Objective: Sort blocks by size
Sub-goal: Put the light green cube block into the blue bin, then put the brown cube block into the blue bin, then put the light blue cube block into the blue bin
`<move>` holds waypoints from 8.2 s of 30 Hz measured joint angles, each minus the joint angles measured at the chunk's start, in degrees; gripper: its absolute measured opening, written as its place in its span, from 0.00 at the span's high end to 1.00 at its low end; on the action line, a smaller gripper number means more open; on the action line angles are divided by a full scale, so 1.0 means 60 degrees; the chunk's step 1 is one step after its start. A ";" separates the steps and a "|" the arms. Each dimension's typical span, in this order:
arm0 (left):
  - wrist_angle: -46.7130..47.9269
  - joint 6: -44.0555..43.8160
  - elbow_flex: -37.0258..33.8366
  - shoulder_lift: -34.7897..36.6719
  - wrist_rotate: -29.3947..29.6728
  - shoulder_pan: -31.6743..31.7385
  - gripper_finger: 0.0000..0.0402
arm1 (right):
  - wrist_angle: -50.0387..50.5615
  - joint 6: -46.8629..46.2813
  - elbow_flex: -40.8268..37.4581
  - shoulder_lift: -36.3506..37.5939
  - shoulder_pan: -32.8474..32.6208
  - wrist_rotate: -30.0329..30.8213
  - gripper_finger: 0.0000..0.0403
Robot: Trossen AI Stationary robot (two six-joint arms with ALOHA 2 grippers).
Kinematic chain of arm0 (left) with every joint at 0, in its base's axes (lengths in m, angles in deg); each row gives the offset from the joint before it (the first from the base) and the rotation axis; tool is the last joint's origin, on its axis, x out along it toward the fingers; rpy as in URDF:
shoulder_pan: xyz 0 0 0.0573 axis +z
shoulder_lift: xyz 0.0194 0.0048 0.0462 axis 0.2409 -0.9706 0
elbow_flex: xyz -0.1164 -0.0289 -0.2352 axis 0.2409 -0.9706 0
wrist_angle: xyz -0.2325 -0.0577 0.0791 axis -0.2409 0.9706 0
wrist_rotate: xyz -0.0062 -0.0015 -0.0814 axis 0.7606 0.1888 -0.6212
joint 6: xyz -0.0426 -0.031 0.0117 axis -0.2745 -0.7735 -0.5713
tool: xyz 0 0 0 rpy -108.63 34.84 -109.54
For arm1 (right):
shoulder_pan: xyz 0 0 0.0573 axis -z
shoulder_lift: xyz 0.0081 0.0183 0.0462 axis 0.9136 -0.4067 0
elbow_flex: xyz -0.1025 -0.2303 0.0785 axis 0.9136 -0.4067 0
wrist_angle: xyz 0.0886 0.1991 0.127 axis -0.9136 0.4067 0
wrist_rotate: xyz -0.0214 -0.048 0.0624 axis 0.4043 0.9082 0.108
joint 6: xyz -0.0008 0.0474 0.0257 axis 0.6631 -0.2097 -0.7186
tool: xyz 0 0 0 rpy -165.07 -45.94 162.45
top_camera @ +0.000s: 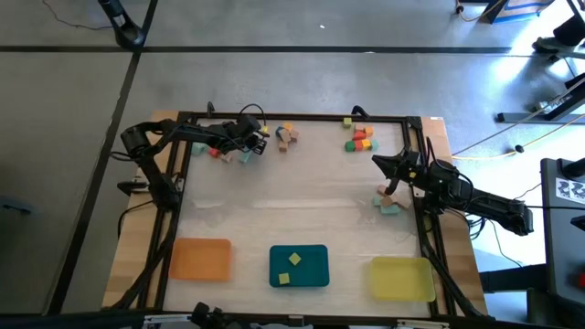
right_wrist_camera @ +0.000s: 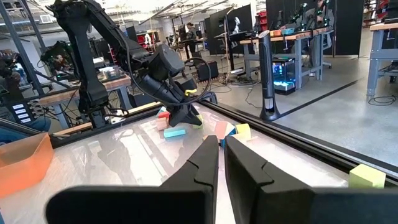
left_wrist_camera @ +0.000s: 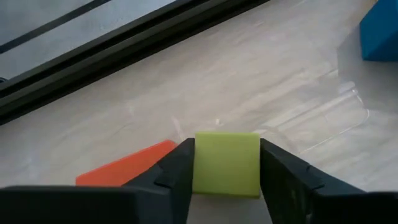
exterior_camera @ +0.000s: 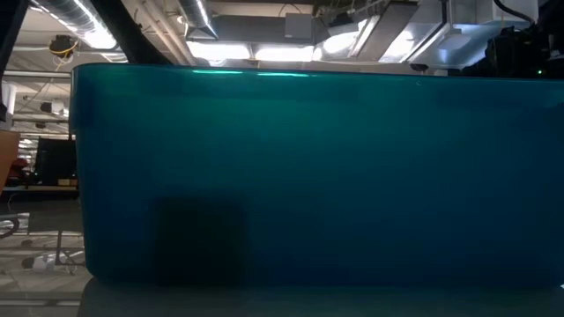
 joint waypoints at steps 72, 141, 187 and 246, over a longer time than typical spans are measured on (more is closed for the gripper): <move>-0.5418 -0.0056 0.0004 0.0463 -0.5384 -0.9209 0.50 | -0.0011 -0.0007 -0.0004 0.0000 -0.0004 -0.0004 0.93; 0.1976 -0.1998 -0.3592 0.4652 -0.0061 -0.0940 0.41 | 0.0237 -0.0004 -0.0004 0.0000 0.0000 0.0753 0.93; -0.3103 0.1347 -0.1993 0.5290 -0.1613 -0.6676 0.68 | 0.0473 -0.0113 -0.0011 0.0000 -0.0001 0.0546 0.93; -0.2979 0.2556 0.1253 0.0556 -0.3612 -0.9361 0.42 | 0.0495 -0.0259 -0.0011 0.0000 -0.0003 -0.0117 0.93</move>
